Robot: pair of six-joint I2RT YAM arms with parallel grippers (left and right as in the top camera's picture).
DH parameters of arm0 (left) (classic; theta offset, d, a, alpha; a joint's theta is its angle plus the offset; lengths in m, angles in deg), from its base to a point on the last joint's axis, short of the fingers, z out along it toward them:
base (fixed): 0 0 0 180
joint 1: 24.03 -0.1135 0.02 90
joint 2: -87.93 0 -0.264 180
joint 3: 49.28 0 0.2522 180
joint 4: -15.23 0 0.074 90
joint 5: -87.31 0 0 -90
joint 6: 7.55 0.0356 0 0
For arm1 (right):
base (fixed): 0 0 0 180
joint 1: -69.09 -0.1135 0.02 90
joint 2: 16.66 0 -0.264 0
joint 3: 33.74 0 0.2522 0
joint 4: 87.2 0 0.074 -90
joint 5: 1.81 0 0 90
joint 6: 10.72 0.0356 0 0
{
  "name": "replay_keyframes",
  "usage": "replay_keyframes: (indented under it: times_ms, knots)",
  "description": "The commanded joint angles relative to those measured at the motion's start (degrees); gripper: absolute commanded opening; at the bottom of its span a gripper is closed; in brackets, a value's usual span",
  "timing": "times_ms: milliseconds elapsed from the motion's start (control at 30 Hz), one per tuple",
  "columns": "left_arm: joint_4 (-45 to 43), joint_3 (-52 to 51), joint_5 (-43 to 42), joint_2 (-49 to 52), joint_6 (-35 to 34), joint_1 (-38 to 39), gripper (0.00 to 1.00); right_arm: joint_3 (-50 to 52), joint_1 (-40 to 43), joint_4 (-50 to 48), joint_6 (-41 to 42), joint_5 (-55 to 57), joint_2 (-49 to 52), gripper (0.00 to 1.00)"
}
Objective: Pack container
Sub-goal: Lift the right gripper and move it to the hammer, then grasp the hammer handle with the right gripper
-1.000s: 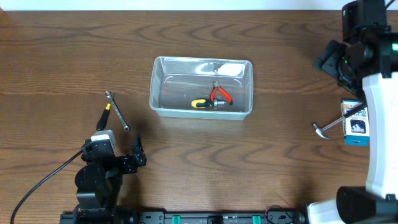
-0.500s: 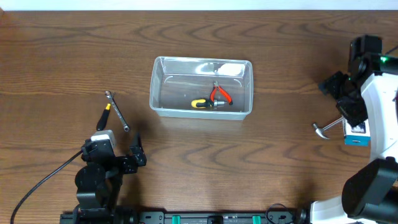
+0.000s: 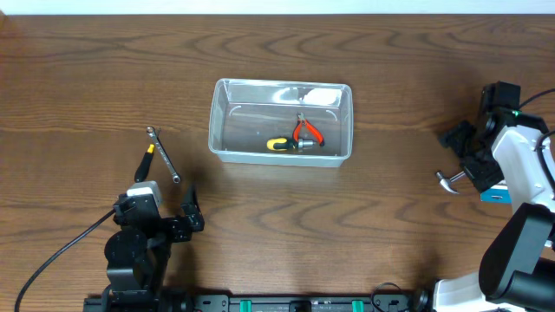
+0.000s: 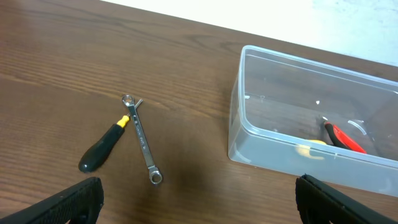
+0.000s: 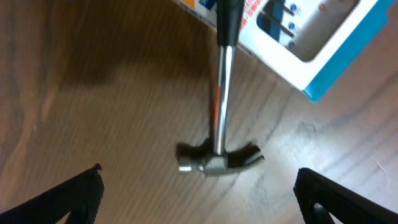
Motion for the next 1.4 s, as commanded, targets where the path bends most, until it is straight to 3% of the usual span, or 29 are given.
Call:
replay_keyframes:
  times_ms: [0,733,1367]
  knots:
    - [0.0,1.3,-0.2,0.0,-0.3,0.0,0.98,1.8,1.1,-3.0,-2.2,0.6,0.3,0.99]
    - [0.0,1.3,-0.2,0.0,-0.3,0.0,0.98,3.9,3.3,-12.0,-3.1,0.6,10.4,0.99]
    - [0.0,1.3,-0.2,0.0,-0.3,0.0,0.98,3.9,3.4,-13.7,-3.2,0.6,10.8,0.97]
